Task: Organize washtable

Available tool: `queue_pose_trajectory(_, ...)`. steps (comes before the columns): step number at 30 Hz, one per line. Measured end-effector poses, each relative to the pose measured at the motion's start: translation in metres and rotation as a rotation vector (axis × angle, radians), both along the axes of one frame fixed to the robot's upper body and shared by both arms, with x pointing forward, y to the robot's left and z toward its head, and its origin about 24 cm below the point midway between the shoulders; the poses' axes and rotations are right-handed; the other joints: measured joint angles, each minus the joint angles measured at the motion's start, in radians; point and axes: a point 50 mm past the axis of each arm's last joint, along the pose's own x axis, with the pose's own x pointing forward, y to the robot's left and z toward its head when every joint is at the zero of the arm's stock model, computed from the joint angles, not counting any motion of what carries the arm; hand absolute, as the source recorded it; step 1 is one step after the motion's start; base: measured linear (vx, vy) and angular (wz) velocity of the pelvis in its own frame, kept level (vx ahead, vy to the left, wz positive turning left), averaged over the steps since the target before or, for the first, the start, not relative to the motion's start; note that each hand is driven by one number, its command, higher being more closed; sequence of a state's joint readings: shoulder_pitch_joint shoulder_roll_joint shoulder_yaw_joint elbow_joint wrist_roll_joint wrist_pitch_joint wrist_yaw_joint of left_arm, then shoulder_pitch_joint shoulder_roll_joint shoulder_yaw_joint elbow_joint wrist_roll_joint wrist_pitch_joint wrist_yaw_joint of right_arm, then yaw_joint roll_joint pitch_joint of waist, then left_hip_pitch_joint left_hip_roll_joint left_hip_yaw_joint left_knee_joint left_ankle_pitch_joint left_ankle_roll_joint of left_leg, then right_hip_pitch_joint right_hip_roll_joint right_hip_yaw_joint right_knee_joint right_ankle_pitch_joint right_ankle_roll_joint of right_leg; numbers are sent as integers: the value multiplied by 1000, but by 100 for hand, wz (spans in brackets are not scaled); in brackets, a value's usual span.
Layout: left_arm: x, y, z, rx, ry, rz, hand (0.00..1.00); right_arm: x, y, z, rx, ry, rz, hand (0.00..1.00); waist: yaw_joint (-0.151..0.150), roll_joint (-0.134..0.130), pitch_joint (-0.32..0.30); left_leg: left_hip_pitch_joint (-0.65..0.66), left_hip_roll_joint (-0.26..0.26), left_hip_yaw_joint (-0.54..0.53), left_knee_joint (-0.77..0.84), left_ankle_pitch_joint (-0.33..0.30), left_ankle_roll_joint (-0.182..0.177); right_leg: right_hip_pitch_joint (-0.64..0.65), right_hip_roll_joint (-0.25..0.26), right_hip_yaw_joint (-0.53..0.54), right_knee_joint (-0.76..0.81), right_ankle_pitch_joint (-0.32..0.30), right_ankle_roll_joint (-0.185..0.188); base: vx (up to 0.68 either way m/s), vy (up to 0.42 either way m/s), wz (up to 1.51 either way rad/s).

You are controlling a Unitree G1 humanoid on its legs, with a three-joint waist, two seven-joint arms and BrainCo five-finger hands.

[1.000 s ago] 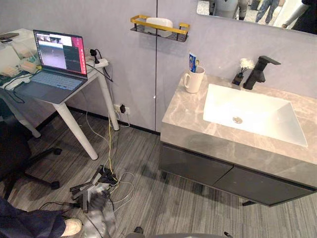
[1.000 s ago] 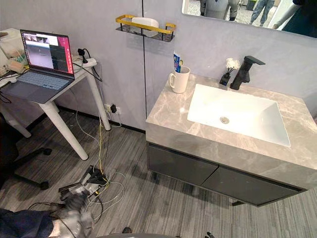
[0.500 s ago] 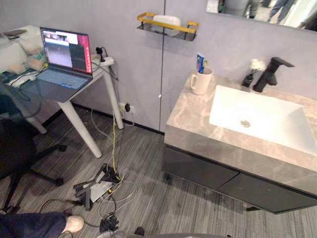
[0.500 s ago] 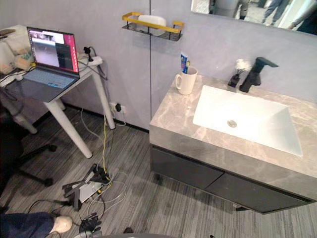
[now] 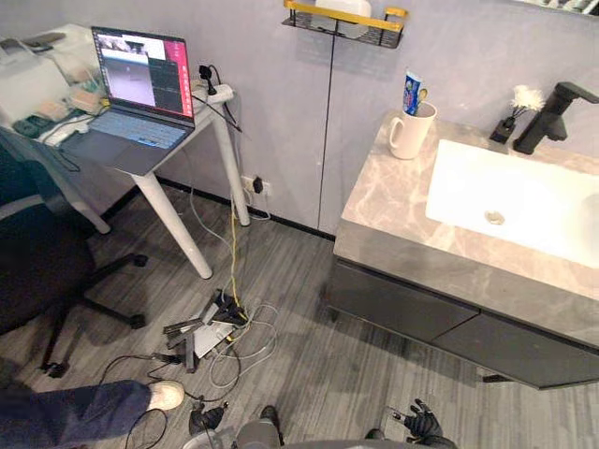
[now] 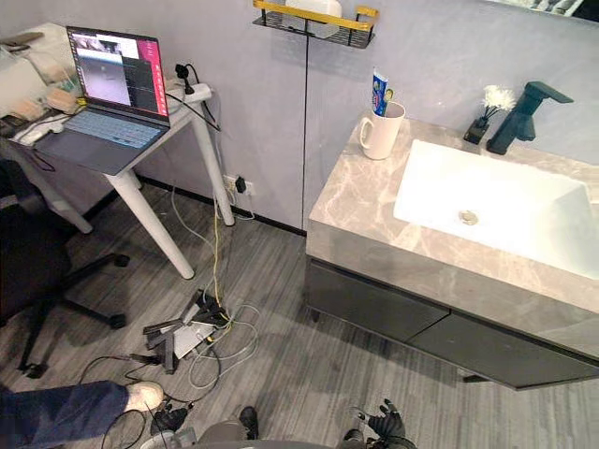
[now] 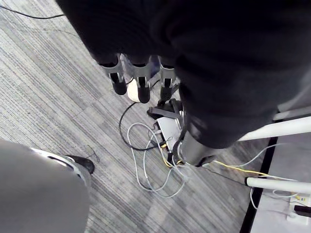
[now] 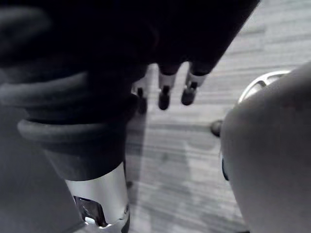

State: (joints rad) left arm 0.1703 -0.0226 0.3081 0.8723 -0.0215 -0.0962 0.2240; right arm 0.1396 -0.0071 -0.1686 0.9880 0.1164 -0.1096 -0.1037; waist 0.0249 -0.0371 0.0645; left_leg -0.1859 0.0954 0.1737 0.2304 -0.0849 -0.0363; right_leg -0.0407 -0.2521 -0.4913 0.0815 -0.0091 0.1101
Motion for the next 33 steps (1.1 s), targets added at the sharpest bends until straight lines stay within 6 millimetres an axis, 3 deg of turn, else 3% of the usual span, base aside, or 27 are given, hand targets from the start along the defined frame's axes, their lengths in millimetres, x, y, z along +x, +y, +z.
queue_pose_trajectory(1, 0, 3, 0, 9, 3, -9, 0, 2, 3, 1, 6, -8, -2, 0, -9, -11, -6, -20, -7, 2, 26, -10, 7, -18, -8, 7, 7, 4, 6, 3, 111, -26)
queue_pose_trajectory(4, 9, -2, 1, 12, -5, -56, 0, 7, -4, 4, -12, -35, -25, 0, -6, 11, 10, -69, -5, 36, 105, -63, 15, -69, -18, 60, 25, 19, 15, -19, 105, -41)
queue_pose_trajectory(7, 12, -4, 0, 24, 7, -96, 0, 12, -6, 7, -22, -59, -12, 0, -5, 22, 20, -64, 18, 123, 163, -120, 24, -105, -8, 106, 36, 78, -23, -63, 134, -93)
queue_pose_trajectory(8, 12, -5, -1, 29, 16, -99, 0, 14, -5, 8, -23, -66, 1, 0, -5, 31, 27, -44, 41, 178, 144, -128, 40, -106, 10, 113, 6, 137, -56, -134, 101, -133)
queue_pose_trajectory(9, 10, -8, -2, 23, 23, -98, 0, 18, -8, 10, -37, -83, 11, 0, -9, 43, 37, -24, 63, 246, 122, -114, 82, -136, 6, 93, 87, 102, -76, -116, 66, -126)
queue_pose_trajectory(11, 12, -7, -2, 23, 30, -102, 0, 13, -11, 10, -30, -82, -16, 0, -16, 45, 45, 12, 78, 281, 131, -123, 98, -196, -14, 87, 460, -65, -85, -57, 69, -69)
queue_pose_trajectory(13, 15, -5, -1, 29, 24, -102, 0, 8, -7, 7, -12, -68, -32, 0, -14, 27, 44, 26, 85, 296, 149, -129, 103, -187, -13, 90, 650, -106, -83, -13, 4, -34)
queue_pose_trajectory(15, 19, -3, 0, 18, 12, -69, 0, 5, -4, 5, -2, -59, -39, 0, -4, -4, 45, 23, 46, 276, 127, -139, 85, -178, 14, 88, 578, -108, -78, -110, 16, -49)
queue_pose_trajectory(16, 12, -6, -4, -4, 34, -41, 0, 6, -9, 5, -9, -52, -49, 0, 16, 25, 23, 22, 34, 245, 38, -86, 95, -141, 42, 114, 519, -149, -53, -135, 58, -55)
queue_pose_trajectory(17, 9, -6, -5, -8, 39, -23, 0, 5, -10, 4, -7, -49, -64, 0, 7, 20, 24, 27, 24, 256, 23, -71, 104, -137, 19, 109, 632, -175, -56, -77, 15, -28)
queue_pose_trajectory(18, 6, -3, -5, -3, 48, -16, 0, 3, -8, 3, -5, -38, -65, 0, -2, 19, 23, 33, 2, 253, 11, -52, 110, -110, 13, 123, 701, -196, -30, 61, -29, 13)
queue_pose_trajectory(19, 4, 3, -4, 14, 50, -18, 0, 0, -2, 0, 12, -10, -48, 0, -8, -11, 10, 19, -17, 256, 27, -35, 121, -36, 26, 176, 635, -180, -22, 47, -136, -9)
queue_pose_trajectory(20, 7, 5, -3, 19, 44, -19, 0, 8, 2, 0, 20, -16, -6, 0, 10, -17, 2, -26, -5, 262, 80, -35, 121, 8, 64, 208, 486, -188, -14, 15, -170, -33)
queue_pose_trajectory(21, 8, 5, -3, 19, 42, -22, 0, 11, 4, 1, 24, -28, 13, 0, 21, -1, 3, -55, 17, 259, 122, -34, 120, 25, 85, 218, 419, -186, -21, -83, -179, -69)
queue_pose_trajectory(22, 10, 5, -1, 17, 21, -15, 0, 19, 8, 3, 26, -51, 39, 0, 42, -1, 17, -132, 31, 244, 205, -41, 98, 74, 116, 223, 294, -181, -28, -164, -91, -63)
queue_pose_trajectory(23, 12, 1, -1, 13, 14, -29, 0, 21, 6, 4, 17, -49, 58, 0, 45, 6, 5, -144, -31, 168, 90, -18, 71, 104, 113, 229, 181, -186, -25, -156, -22, -65)
queue_pose_trajectory(24, 11, -4, -2, 3, 19, -42, 0, 21, 3, 4, 5, -50, 72, 0, 48, 31, 5, -142, -35, 136, 37, 63, 96, 108, 130, 231, 154, -188, -23, -149, 20, -35)
queue_pose_trajectory(25, 14, -8, -2, 0, 17, -63, 0, 28, 6, 6, 3, -63, 114, 0, 37, 20, 13, -148, -49, 149, 8, 84, 115, 112, 130, 222, 109, -201, -10, -74, 9, -21)
queue_pose_trajectory(26, 16, -4, -1, 12, 9, -68, 0, 31, 9, 7, 4, -73, 135, 0, 43, 24, 16, -147, -50, 150, -9, 95, 112, 111, 131, 220, 91, -201, -10, -128, -96, 7)
queue_pose_trajectory(27, 23, 1, 3, 30, -17, -80, 0, 37, 22, 10, 27, -103, 179, 0, 45, 0, 44, -150, -54, 137, -25, 116, 106, 138, 141, 208, 33, -201, -11, -107, -111, 15)
queue_pose_trajectory(28, 25, 3, 4, 36, -23, -81, 0, 38, 24, 11, 33, -109, 182, 0, 44, -2, 53, -149, -52, 128, -22, 119, 102, 146, 143, 204, 22, -201, -11, -148, -126, 29)
queue_pose_trajectory(31, 26, 5, 5, 46, -30, -79, 0, 40, 21, 13, 21, -128, 180, 0, 45, 5, 77, -138, -38, 101, -21, 145, 82, 157, 162, 192, 30, -202, -12, -140, -77, 11)
queue_pose_trajectory(32, 26, 5, 5, 46, -30, -78, 0, 39, 18, 14, 14, -138, 177, 0, 40, 12, 88, -138, -39, 72, -21, 163, 58, 154, 162, 190, 42, -201, -13, -116, -43, 3)
queue_pose_trajectory(33, 26, 5, 5, 46, -32, -77, 0, 37, 17, 13, 13, -134, 174, 0, 40, 2, 94, -140, -40, 52, -20, 164, 49, 149, 158, 190, 45, -201, -16, -135, -37, -25)
